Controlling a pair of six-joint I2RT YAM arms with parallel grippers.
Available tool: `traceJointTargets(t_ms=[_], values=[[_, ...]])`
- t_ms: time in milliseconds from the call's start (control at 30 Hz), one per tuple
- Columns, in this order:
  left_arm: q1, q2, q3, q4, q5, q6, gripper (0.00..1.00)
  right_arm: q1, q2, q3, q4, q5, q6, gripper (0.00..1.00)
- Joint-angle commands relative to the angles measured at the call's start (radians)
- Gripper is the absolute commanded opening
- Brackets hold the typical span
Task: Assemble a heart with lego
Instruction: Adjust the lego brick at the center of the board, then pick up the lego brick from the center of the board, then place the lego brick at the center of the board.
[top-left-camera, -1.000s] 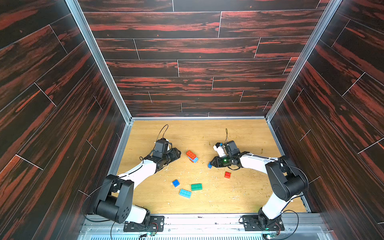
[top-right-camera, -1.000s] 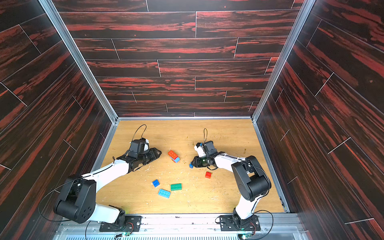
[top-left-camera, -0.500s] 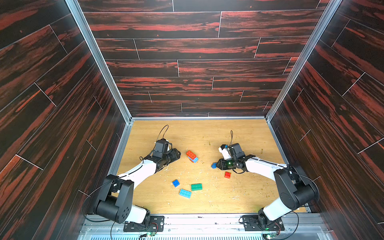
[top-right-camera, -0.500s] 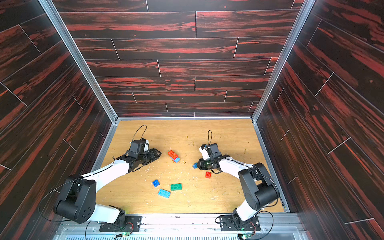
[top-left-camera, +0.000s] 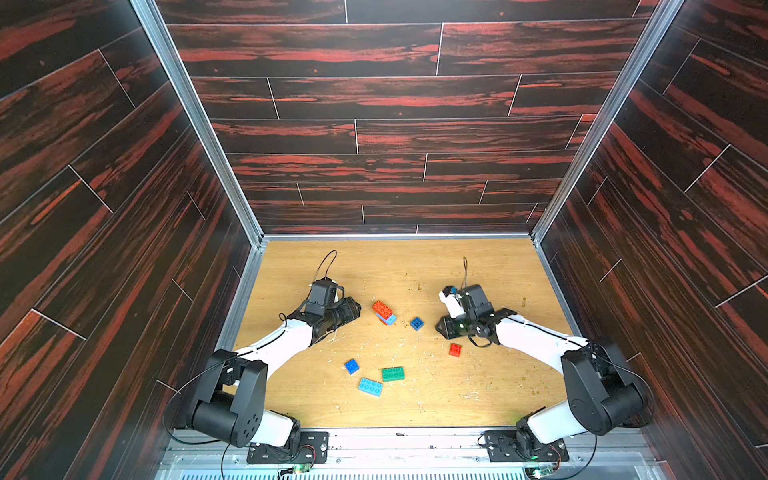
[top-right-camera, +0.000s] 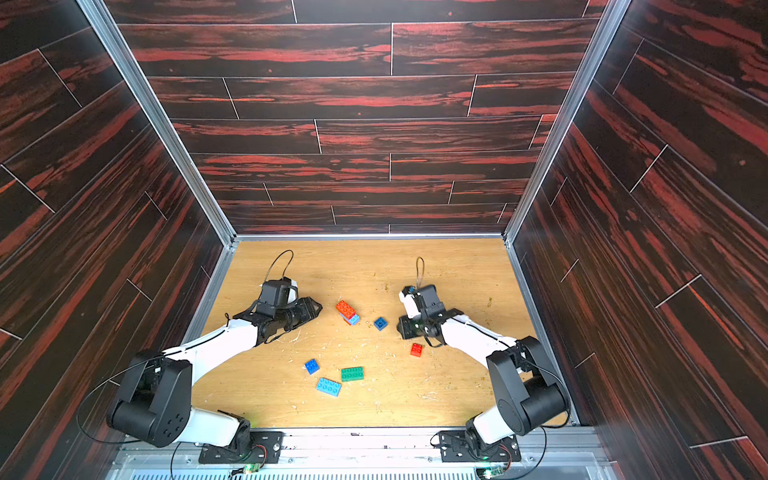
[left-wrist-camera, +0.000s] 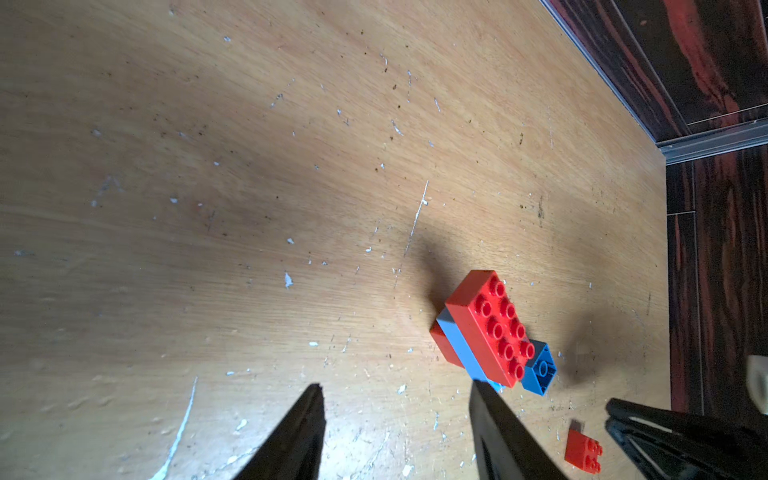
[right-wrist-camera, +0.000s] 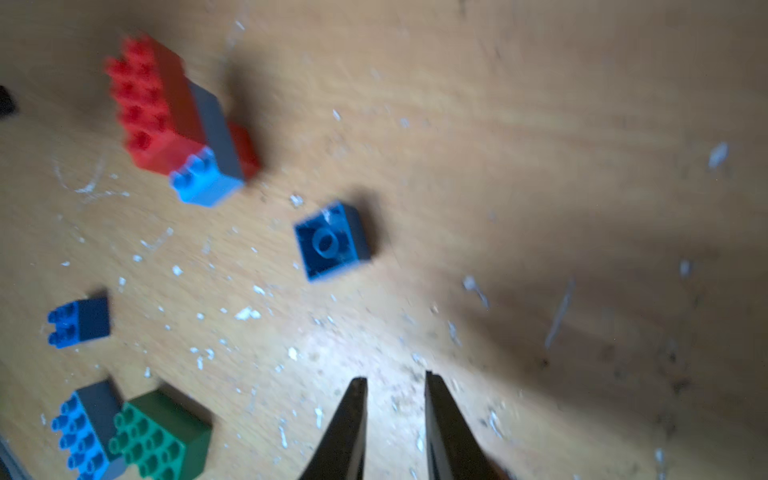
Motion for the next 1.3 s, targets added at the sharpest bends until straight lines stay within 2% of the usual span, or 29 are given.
traceJointTargets(t_ms=[0, 200, 300, 467, 633, 733, 833, 867, 933, 1067, 1200, 1267], values=[[0.005, -0.028, 0.027, -0.011, -0.012, 0.005, 0.60, 0.051, 0.065, 0.092, -0.031, 0.070, -0.068, 0.30], [0.005, -0.044, 0.030, -0.042, -0.027, 0.024, 0.60, 0.084, 0.160, 0.139, 0.027, -0.005, -0.120, 0.43], [0.005, -0.044, 0.030, -0.043, -0.037, 0.029, 0.60, 0.109, 0.199, 0.160, 0.029, 0.018, -0.146, 0.53], [0.004, -0.032, 0.032, -0.038, -0.033, 0.029, 0.60, 0.131, 0.261, 0.187, 0.040, 0.071, -0.155, 0.62], [0.004, -0.027, 0.033, -0.039, -0.036, 0.032, 0.60, 0.153, 0.308, 0.214, 0.026, 0.154, -0.161, 0.59], [0.005, -0.021, 0.033, -0.036, -0.033, 0.031, 0.60, 0.154, 0.314, 0.224, 0.024, 0.154, -0.152, 0.51], [0.005, -0.021, 0.035, -0.037, -0.027, 0.032, 0.60, 0.154, 0.300, 0.225, 0.019, 0.137, -0.130, 0.38], [0.004, -0.024, 0.035, -0.040, -0.026, 0.034, 0.60, 0.154, 0.289, 0.224, 0.012, 0.120, -0.118, 0.33], [0.005, -0.035, 0.032, -0.047, -0.031, 0.040, 0.60, 0.152, 0.252, 0.210, 0.015, 0.065, -0.075, 0.29], [0.005, -0.055, 0.021, -0.054, -0.034, 0.050, 0.60, 0.113, 0.177, 0.113, 0.117, -0.280, 0.116, 0.29], [0.004, -0.061, 0.014, -0.054, -0.030, 0.050, 0.60, 0.121, 0.162, -0.047, 0.344, -0.531, 0.357, 0.27], [0.005, -0.059, 0.009, -0.041, -0.023, 0.041, 0.60, 0.130, 0.174, -0.072, 0.340, -0.518, 0.374, 0.27]])
